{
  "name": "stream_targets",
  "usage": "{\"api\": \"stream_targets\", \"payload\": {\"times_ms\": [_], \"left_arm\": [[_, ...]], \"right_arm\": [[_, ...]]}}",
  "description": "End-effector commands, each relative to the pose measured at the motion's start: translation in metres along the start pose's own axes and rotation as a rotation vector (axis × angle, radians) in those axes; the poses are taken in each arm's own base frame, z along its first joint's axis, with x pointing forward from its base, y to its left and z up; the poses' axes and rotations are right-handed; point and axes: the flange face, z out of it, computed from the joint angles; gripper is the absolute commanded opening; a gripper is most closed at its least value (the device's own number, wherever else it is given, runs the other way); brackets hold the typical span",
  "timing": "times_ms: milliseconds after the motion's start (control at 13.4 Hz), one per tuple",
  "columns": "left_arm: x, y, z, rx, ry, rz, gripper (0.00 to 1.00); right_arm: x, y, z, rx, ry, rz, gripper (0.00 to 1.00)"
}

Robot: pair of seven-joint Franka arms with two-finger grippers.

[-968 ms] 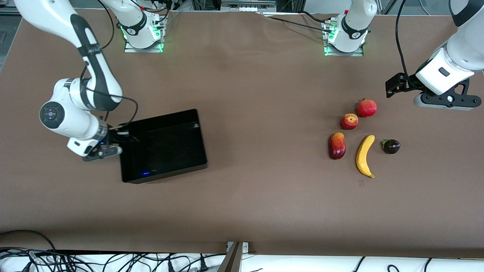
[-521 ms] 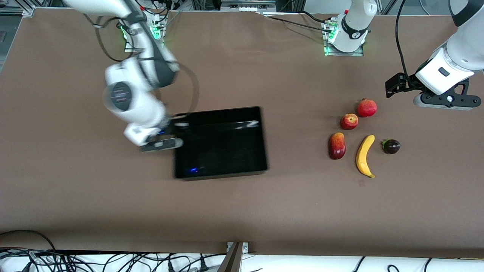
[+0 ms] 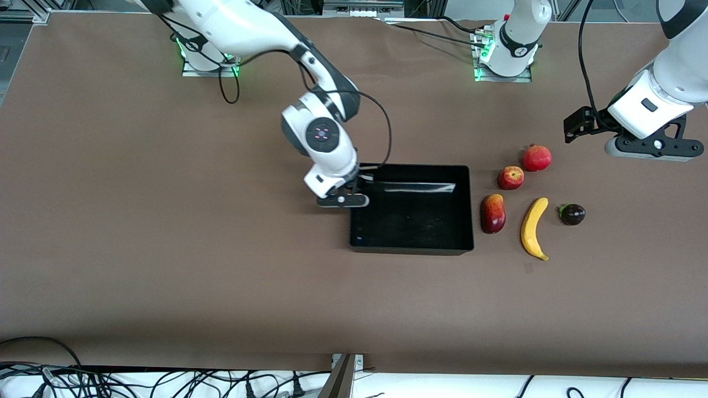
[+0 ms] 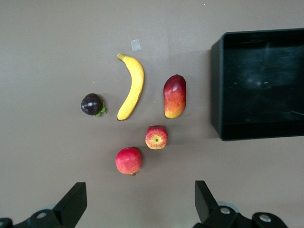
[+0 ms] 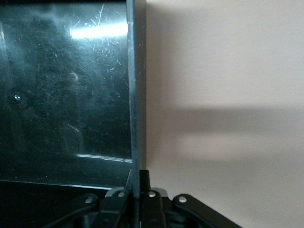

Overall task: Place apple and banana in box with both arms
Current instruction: 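Push the black box with the right gripper toward the fruit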

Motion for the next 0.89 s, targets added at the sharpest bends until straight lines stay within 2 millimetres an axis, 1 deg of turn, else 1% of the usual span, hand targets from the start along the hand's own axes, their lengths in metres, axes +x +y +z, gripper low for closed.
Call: {"api": "stream_targets", "payload": {"times_ms": [0,223,298,372,447,521,596,670,745,819], "left_arm": [[-0.001,0.001,-0.006,-0.01,-0.001,-0.01,1.0],[-0.001,0.001,-0.006,-0.011,-0.001,-0.011,1.0],[-0.001,0.001,-0.006,-0.01,-0.001,-0.01,1.0],[-0.001,0.001,-0.006,-0.01,-0.001,-0.01,1.0],[-0.001,0.001,-0.006,-0.01,-0.003,-0.01,1.0],[-0.001,0.001,-0.006,-0.01,-0.003,-0.01,1.0],[-0.001,0.001,-0.006,-0.01,-0.003,-0.011,1.0],[-0.001,0.001,-0.006,-0.01,-0.003,-0.01,1.0],[-0.001,0.001,-0.006,-0.01,-0.003,-0.01,1.0],[-0.001,0.001,-0.006,-0.01,-0.003,-0.01,1.0]], "right_arm": [[0.0,-0.022,0.006,0.035,0.035,0.036,0.0],[-0.003,-0.024,0.011,0.034,0.033,0.05,0.0],[-0.002,-0.023,0.01,0.036,0.037,0.05,0.5],[0.002,-0.021,0.005,0.036,0.043,0.041,1.0],[0.007,-0.019,-0.003,0.036,0.048,0.039,1.0],[0.014,-0.014,-0.023,0.034,0.066,0.043,1.0],[0.018,-0.011,-0.04,0.018,0.06,0.041,1.0],[0.023,-0.007,-0.069,0.006,0.063,0.022,1.0],[0.031,0.001,-0.102,0.003,0.064,0.005,1.0],[0.047,0.021,-0.142,0.016,0.077,-0.019,1.0]]}}
